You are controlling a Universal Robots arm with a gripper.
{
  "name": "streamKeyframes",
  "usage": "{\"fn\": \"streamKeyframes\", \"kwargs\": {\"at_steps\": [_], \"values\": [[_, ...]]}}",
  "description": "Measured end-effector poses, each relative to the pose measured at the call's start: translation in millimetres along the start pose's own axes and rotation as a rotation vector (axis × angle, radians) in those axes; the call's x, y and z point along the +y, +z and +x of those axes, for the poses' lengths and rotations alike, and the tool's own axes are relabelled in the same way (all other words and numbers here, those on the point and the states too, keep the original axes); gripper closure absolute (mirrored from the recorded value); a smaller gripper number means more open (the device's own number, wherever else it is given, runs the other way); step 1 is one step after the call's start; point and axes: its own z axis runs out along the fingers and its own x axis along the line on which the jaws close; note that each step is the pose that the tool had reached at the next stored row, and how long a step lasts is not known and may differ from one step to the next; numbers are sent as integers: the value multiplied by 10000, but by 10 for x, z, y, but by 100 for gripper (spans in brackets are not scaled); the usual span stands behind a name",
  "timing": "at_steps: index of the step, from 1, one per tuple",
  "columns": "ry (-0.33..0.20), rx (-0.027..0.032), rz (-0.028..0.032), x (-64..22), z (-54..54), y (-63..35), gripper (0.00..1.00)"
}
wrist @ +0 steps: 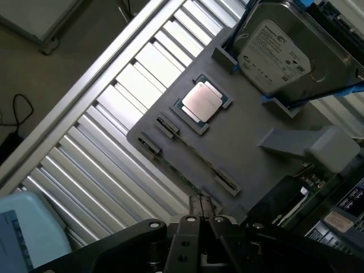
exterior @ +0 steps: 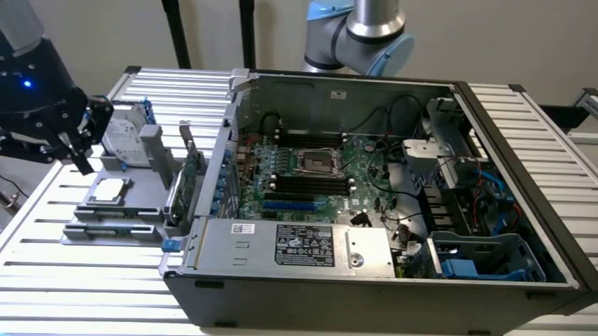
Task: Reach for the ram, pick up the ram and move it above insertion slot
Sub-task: 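Pick up the ram and move it above insertion slot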
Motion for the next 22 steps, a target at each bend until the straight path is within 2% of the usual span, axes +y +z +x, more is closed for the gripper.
{"fn": "streamKeyframes", "kwargs": {"at_steps": [22], "values": [[-3992,152,3,-1,0,42,89]]}}
